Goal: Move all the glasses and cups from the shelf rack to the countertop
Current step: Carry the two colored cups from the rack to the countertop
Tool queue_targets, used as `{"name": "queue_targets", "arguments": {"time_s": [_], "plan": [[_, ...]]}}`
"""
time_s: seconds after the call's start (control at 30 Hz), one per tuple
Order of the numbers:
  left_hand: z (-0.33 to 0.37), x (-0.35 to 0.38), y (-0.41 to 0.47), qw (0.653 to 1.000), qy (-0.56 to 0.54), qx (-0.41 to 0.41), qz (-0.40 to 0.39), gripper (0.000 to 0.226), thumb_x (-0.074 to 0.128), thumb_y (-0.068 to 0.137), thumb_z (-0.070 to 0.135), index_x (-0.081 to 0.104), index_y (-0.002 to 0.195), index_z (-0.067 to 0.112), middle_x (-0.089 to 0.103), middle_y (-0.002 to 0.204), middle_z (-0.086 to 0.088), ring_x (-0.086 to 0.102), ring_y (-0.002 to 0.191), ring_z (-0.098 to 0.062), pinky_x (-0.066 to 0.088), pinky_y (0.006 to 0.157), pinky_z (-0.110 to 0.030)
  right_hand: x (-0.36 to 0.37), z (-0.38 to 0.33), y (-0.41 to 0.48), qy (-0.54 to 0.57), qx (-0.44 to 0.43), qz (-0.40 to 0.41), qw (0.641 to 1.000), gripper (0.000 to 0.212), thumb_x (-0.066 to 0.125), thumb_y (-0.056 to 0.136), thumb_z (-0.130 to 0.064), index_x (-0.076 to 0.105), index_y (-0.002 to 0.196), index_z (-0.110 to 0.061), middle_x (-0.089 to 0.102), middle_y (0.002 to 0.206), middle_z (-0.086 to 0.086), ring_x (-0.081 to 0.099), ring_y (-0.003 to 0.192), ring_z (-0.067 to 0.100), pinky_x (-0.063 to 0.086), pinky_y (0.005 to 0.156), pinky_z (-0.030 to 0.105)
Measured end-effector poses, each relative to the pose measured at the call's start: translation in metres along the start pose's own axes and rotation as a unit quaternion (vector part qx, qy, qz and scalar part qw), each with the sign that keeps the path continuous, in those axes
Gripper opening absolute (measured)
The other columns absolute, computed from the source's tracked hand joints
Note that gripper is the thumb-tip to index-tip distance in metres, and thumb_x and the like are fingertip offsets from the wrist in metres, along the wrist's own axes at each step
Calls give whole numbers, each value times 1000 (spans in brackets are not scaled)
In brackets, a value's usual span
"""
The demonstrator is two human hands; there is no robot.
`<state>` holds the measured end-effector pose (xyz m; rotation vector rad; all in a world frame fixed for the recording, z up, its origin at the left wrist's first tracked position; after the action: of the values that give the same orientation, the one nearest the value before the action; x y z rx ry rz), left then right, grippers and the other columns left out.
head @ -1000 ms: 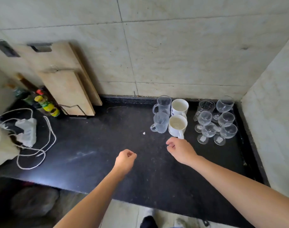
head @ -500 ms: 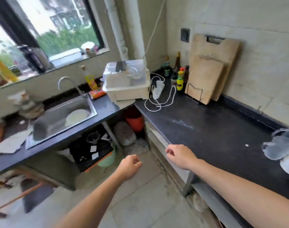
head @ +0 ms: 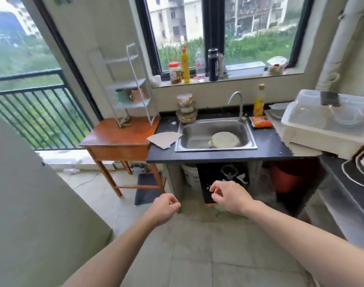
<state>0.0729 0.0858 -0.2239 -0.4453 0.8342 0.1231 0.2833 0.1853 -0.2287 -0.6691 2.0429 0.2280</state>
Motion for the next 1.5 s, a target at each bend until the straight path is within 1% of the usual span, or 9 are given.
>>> {"name": "queue_targets", "arguments": {"time_s": [0.2,0.4,0.53,0.67,0.83,1.0,1.13,1.27,1.5], "plan": [[-73,-70,26,995,-56,-72,50,11,54,93,26,58,85,20,63,87,-2,62,87,-20,50,78,-33,32,-86,98,-29,-88,-38,995,21,57,90,-34,66,108,-27,72,96,-8,65,88,15,51,79,29],[-112,-147,91,983,-83,-126,104,13,55,91,26,63,89,16,67,90,-5,64,88,-21,54,86,-40,50,-144,223,-25,-157,-59,985,15,58,93,-30,65,106,-26,65,87,-10,59,76,8,41,61,16],[-128,-197,136,974,-110,-147,133,13,55,89,24,62,79,19,67,83,-6,64,82,-23,56,82,-41,52,-179,310,-11,-173,-68,983,19,58,90,-32,65,107,-25,71,92,-5,65,81,14,54,73,29],[-148,-239,173,961,-151,-165,166,13,54,90,24,59,78,21,63,84,-4,59,79,-19,46,63,-27,56,-220,385,-3,-210,-78,975,17,58,91,-31,65,105,-25,68,90,-6,65,83,15,54,76,29],[-188,-282,222,953,-170,-179,176,11,55,90,22,58,80,19,62,85,-4,58,80,-19,42,62,-25,80,-263,453,-8,-231,-96,968,21,58,91,-32,64,109,-24,72,94,-6,65,83,14,56,76,30],[-228,-336,297,959,-165,-156,169,12,54,87,21,61,84,12,65,84,-8,60,77,-21,47,63,-30,100,-288,532,-16,-198,-67,978,26,57,91,-32,62,116,-24,71,97,-6,66,86,14,55,76,28],[-256,-388,363,972,-145,-111,149,14,56,86,24,64,84,12,64,79,-5,63,77,-23,52,73,-35,108,-308,602,3,-145,-8,989,27,60,90,-31,65,114,-22,69,92,-8,65,85,13,54,77,29],[-278,-445,425,987,-100,-75,100,11,57,87,27,59,78,20,61,75,1,57,73,-16,48,68,-29,114,-333,655,42,-83,25,995,24,62,91,-30,65,114,-23,66,89,-10,63,81,9,53,73,24],[-279,-507,529,995,-66,-20,72,14,56,89,31,65,87,19,66,82,0,63,79,-17,53,71,-31,109,-349,726,71,-26,56,996,27,59,92,-29,63,118,-23,66,91,-10,64,86,12,56,82,33]]}}
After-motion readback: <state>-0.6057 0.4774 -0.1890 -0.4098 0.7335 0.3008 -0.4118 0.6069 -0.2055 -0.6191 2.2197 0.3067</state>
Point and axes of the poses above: each hand's wrist, its own y-axis towards the middle knuckle, its own x-axis out of the palm, z = x × y, the point moved 2 cm from there along y, towards the middle knuckle
